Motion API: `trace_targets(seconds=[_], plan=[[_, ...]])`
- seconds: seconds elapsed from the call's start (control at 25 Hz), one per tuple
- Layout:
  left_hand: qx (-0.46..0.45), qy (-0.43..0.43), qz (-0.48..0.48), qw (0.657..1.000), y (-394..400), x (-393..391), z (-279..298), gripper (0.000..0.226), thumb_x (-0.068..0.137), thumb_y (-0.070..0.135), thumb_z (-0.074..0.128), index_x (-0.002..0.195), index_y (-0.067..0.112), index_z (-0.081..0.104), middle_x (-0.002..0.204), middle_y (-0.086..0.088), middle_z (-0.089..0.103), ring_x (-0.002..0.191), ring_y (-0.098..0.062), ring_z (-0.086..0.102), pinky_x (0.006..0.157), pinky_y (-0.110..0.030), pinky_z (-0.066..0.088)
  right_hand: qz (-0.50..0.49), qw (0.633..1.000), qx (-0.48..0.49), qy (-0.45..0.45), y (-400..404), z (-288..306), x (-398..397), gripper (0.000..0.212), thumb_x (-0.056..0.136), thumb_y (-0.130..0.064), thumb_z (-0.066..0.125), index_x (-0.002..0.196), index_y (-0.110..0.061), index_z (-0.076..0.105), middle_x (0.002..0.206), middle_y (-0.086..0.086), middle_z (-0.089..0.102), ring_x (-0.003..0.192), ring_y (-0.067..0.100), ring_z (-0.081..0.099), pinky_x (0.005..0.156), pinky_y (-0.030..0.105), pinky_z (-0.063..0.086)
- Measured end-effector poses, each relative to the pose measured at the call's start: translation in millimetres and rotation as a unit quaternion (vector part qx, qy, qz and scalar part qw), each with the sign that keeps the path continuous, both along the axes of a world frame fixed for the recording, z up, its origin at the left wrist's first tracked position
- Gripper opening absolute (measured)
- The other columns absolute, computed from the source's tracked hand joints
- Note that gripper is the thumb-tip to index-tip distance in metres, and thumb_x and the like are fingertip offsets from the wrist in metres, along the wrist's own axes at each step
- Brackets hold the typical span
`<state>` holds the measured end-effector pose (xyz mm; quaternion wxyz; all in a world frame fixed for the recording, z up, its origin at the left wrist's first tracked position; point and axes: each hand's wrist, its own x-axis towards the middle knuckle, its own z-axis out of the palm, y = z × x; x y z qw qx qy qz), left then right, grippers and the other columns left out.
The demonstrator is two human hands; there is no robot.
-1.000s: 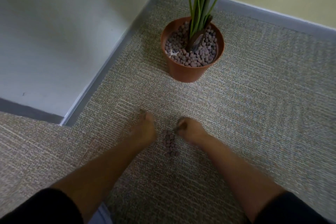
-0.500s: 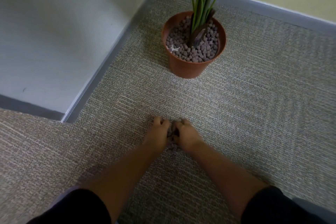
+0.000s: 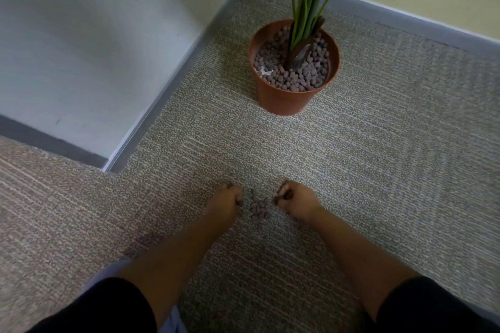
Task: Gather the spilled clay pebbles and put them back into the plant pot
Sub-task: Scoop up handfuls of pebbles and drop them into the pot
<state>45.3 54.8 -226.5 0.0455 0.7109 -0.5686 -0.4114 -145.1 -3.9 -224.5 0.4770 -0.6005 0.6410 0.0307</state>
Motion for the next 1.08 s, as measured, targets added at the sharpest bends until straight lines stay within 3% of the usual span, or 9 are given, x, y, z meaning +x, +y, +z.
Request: trace_targets(seconds=[0.16, 0.24, 0.32, 0.48, 0.72, 0.88, 1.0, 1.08], plan=[[-0.007, 0.038, 0.077, 0.996, -4, -6, -1, 0.014, 0.078, 0.000, 0.062, 0.083, 0.013, 0.060, 0.087, -0.018, 0.058, 0.081, -0.027, 0.061, 0.067, -0.024, 0.041, -0.166, 0.969, 0.114, -0.140, -6, 13, 3, 0.024, 0.085, -0.002, 0.060, 0.071, -0.018, 0.050, 0.066, 0.006, 0.056, 0.046, 0.008, 0.052, 0.044, 0.018, 0.047], [-0.010, 0.088, 0.150, 0.985, -16, -14, 5, 0.010, 0.081, -0.002, 0.063, 0.091, 0.000, 0.063, 0.084, -0.021, 0.063, 0.078, -0.019, 0.058, 0.072, -0.027, 0.047, -0.233, 0.931, 0.174, -0.222, -17, 26, 6, 0.019, 0.089, -0.002, 0.056, 0.075, -0.014, 0.055, 0.065, 0.005, 0.061, 0.040, 0.001, 0.055, 0.043, 0.015, 0.050], [0.001, 0.178, 0.240, 0.954, -35, -23, 20, 0.013, 0.083, -0.006, 0.061, 0.096, -0.005, 0.060, 0.075, -0.015, 0.060, 0.071, -0.020, 0.058, 0.070, -0.033, 0.054, -0.274, 0.893, 0.205, -0.293, -31, 39, 9, 0.016, 0.091, -0.001, 0.054, 0.079, -0.011, 0.060, 0.058, 0.000, 0.067, 0.041, 0.001, 0.059, 0.046, 0.015, 0.054], [-0.029, 0.303, 0.340, 0.890, -80, -33, 60, 0.016, 0.086, -0.006, 0.057, 0.101, -0.001, 0.056, 0.074, -0.004, 0.058, 0.061, -0.012, 0.058, 0.050, -0.014, 0.053, -0.308, 0.869, 0.165, -0.350, -63, 66, 21, 0.016, 0.091, -0.001, 0.055, 0.079, -0.010, 0.060, 0.047, -0.003, 0.067, 0.042, 0.001, 0.063, 0.047, 0.014, 0.055], [-0.123, 0.293, 0.349, 0.882, -136, -26, 105, 0.011, 0.088, -0.003, 0.056, 0.098, 0.002, 0.057, 0.080, -0.008, 0.058, 0.062, -0.008, 0.056, 0.045, -0.009, 0.050, -0.341, 0.837, 0.056, -0.425, -112, 111, 32, 0.013, 0.091, -0.002, 0.055, 0.081, -0.010, 0.059, 0.065, 0.002, 0.067, 0.048, 0.003, 0.065, 0.051, 0.014, 0.056], [-0.156, 0.303, 0.367, 0.865, -169, -25, 125, 0.024, 0.088, -0.002, 0.057, 0.110, -0.010, 0.056, 0.091, -0.015, 0.058, 0.067, -0.012, 0.058, 0.052, -0.012, 0.053, -0.430, 0.734, 0.095, -0.517, -139, 131, 29, 0.016, 0.094, -0.003, 0.049, 0.079, -0.008, 0.055, 0.062, 0.005, 0.068, 0.048, 0.008, 0.068, 0.052, 0.019, 0.056], [-0.124, 0.350, 0.400, 0.838, -189, -32, 137, 0.030, 0.090, 0.000, 0.055, 0.118, -0.010, 0.052, 0.113, -0.026, 0.061, 0.089, -0.022, 0.062, 0.071, -0.023, 0.056, -0.443, 0.725, 0.091, -0.520, -152, 134, 29, 0.010, 0.095, -0.008, 0.049, 0.098, -0.003, 0.057, 0.093, 0.010, 0.062, 0.063, 0.012, 0.070, 0.055, 0.018, 0.056], [-0.078, 0.389, 0.414, 0.819, -198, -35, 142, 0.037, 0.092, -0.001, 0.052, 0.126, -0.012, 0.045, 0.125, -0.028, 0.057, 0.107, -0.029, 0.062, 0.088, -0.030, 0.053, -0.430, 0.732, 0.096, -0.520, -157, 132, 30, 0.034, 0.095, -0.017, 0.051, 0.123, 0.001, 0.051, 0.111, 0.013, 0.059, 0.088, 0.017, 0.065, 0.060, 0.017, 0.057]])
